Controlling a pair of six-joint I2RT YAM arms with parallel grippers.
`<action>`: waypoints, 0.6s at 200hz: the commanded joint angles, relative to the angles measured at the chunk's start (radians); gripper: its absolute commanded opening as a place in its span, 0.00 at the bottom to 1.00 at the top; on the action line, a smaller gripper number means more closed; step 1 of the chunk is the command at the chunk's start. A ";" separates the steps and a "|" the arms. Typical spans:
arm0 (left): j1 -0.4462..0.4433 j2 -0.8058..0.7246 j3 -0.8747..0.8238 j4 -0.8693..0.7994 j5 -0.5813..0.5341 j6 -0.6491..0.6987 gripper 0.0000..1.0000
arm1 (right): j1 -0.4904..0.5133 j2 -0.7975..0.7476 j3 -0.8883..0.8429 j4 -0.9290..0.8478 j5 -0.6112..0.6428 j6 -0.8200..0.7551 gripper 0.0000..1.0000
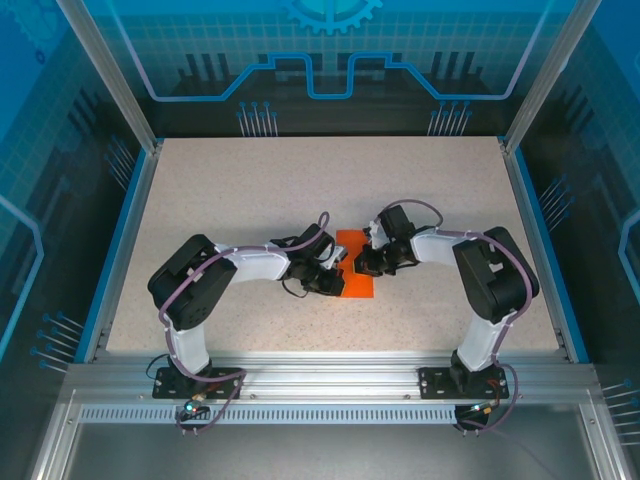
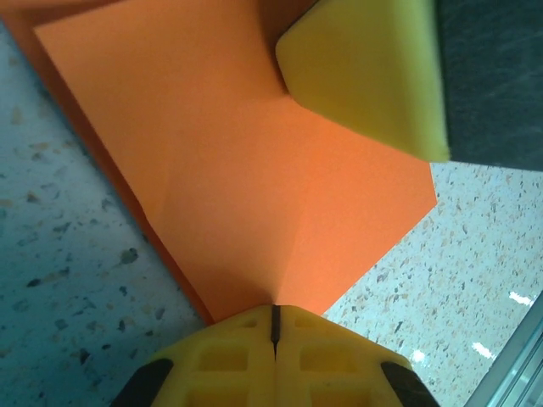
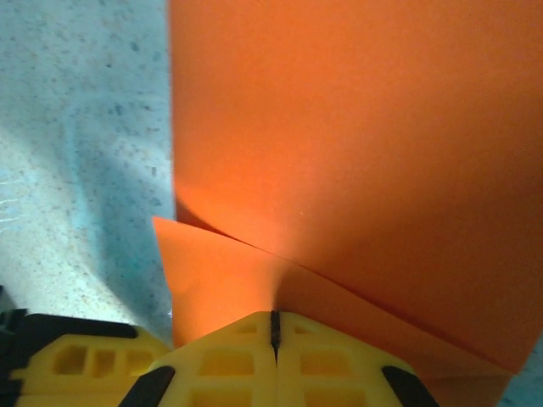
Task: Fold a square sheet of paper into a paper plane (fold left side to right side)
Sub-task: Fold the triangle a second time at the center of the table.
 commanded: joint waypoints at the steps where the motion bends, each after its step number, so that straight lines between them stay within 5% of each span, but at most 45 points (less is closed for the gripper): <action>1: 0.000 -0.015 0.041 -0.060 0.021 0.004 0.00 | 0.008 0.028 0.001 -0.050 0.026 0.007 0.00; 120: 0.001 0.095 0.127 -0.089 0.020 0.043 0.00 | 0.009 0.032 0.000 -0.077 0.045 0.004 0.00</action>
